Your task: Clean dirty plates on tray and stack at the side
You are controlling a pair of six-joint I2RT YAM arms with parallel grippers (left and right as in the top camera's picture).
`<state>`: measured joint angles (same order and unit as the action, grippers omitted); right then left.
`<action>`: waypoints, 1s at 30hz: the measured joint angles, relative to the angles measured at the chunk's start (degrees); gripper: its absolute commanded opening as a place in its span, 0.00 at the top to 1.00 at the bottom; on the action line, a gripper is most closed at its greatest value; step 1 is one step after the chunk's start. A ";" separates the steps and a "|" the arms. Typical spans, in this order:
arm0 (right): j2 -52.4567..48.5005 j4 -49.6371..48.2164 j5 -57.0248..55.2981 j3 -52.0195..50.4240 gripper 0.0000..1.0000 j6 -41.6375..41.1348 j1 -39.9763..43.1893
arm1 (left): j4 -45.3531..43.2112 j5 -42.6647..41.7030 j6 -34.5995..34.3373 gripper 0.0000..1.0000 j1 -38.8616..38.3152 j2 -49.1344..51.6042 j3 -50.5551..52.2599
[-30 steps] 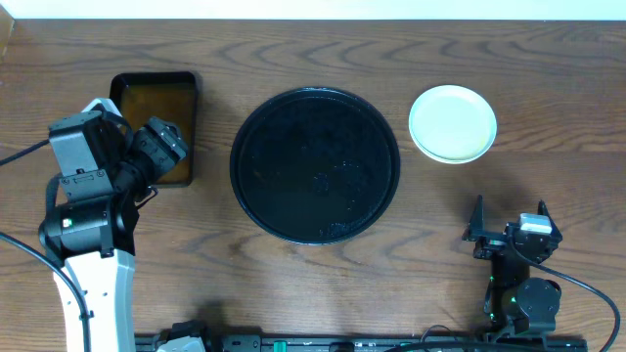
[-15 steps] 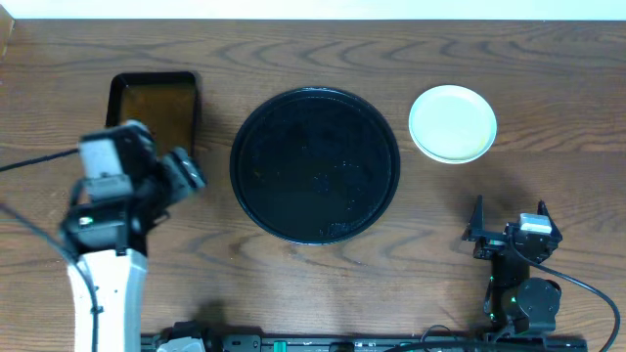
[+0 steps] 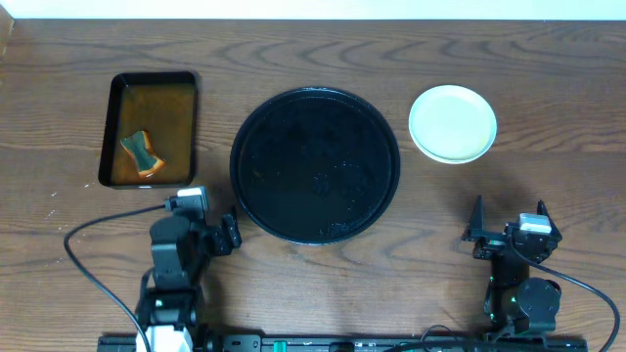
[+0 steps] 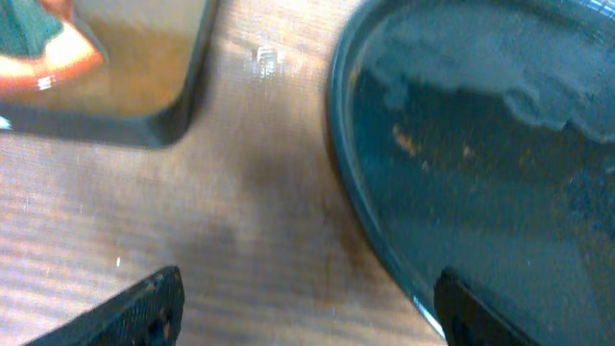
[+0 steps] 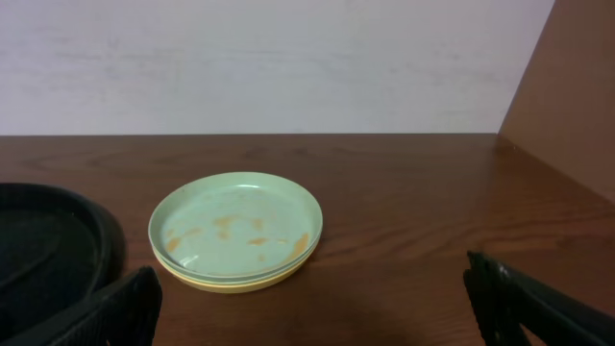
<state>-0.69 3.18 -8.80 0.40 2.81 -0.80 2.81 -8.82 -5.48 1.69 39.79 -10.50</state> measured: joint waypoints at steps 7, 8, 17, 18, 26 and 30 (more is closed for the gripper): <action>0.00 0.00 0.00 0.00 0.01 -0.02 0.00 | -3.39 0.00 0.44 0.16 0.00 -8.52 6.10; 0.00 0.02 0.00 0.00 0.01 -0.02 0.00 | -3.65 0.00 0.44 0.16 0.00 -9.14 6.54; 0.00 0.02 0.00 0.00 0.01 -0.02 0.00 | -5.25 0.02 0.85 0.16 0.00 -15.06 10.10; 0.00 0.02 0.00 0.00 0.01 -0.02 0.00 | -4.92 0.02 0.85 0.16 0.02 -15.74 10.10; 0.00 0.00 0.00 0.00 0.01 -0.02 0.00 | -1.70 3.10 0.92 0.16 0.00 -24.44 9.70; 0.00 0.02 0.00 0.00 0.01 -0.02 0.00 | -1.64 3.32 1.01 0.16 -0.94 -28.98 9.64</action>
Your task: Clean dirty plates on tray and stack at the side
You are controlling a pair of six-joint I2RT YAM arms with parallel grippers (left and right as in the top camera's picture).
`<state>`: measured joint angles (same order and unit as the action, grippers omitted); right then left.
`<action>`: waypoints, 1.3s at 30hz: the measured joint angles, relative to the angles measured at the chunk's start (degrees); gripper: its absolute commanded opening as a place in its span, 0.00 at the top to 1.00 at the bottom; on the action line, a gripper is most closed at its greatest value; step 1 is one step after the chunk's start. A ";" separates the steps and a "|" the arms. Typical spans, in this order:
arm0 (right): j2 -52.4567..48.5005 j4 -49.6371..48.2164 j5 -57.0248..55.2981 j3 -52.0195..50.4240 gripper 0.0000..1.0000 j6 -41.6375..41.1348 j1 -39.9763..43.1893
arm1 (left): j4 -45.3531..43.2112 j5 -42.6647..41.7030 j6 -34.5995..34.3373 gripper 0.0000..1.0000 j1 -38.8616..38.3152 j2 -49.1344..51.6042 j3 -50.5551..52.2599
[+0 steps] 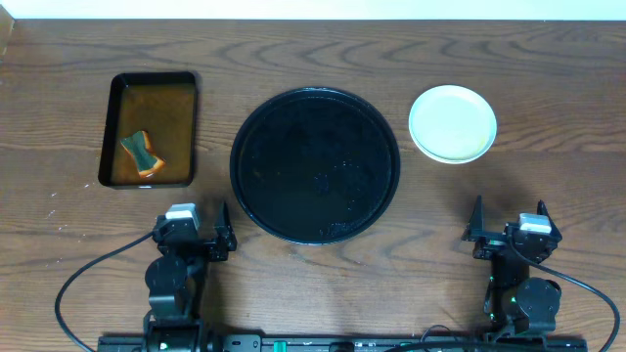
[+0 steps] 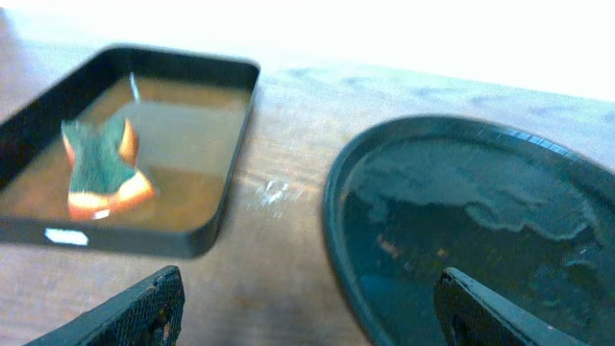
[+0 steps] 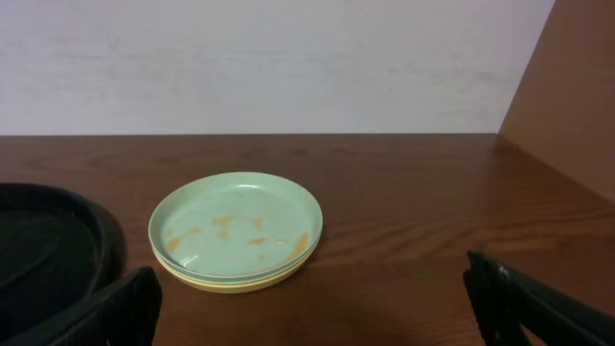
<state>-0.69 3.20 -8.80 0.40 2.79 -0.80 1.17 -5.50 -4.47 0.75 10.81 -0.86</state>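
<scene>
A round black tray (image 1: pixel 315 164) lies mid-table with wet smears and crumbs (image 2: pixel 452 240) and no plate on it. To its right, off the tray, a pale green plate (image 1: pixel 452 123) sits on a yellow one, the top plate streaked with orange stains (image 3: pixel 235 229). My left gripper (image 1: pixel 192 238) is open near the front edge, left of the tray, with nothing between its fingers (image 2: pixel 307 298). My right gripper (image 1: pixel 509 225) is open at the front right, facing the plate stack from a distance (image 3: pixel 312 303).
A black rectangular tub (image 1: pixel 149 129) of brown water stands at the left, with an orange and green sponge (image 1: pixel 142 154) in it (image 2: pixel 96 168). A wall rises behind the table and a brown panel at the right.
My left gripper has drawn back from the tray's front left rim toward the table's front edge and levelled out, now facing tub and tray. Right arm and plates are unchanged.
</scene>
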 measured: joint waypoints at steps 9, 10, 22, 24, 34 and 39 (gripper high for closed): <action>0.00 0.00 0.00 0.00 0.01 0.00 0.00 | 0.11 0.33 0.09 0.16 -1.51 -3.87 -0.02; 0.00 0.00 0.00 0.00 0.01 0.00 0.00 | 0.11 0.33 0.26 0.16 -1.55 -4.35 -0.02; 0.00 0.00 0.00 0.00 0.01 0.02 0.00 | 0.15 0.35 1.57 0.16 -1.62 -10.19 -0.04; 0.00 0.00 0.00 0.00 0.01 0.00 0.00 | 0.15 0.37 1.60 0.16 -1.62 -10.19 -0.04; 0.00 0.00 0.00 0.00 0.01 0.00 0.00 | 0.11 0.37 1.75 0.16 -1.62 -10.19 -0.04; 0.00 0.00 0.00 0.00 0.01 0.02 0.00 | 0.13 0.37 1.75 0.16 -1.62 -10.19 -0.04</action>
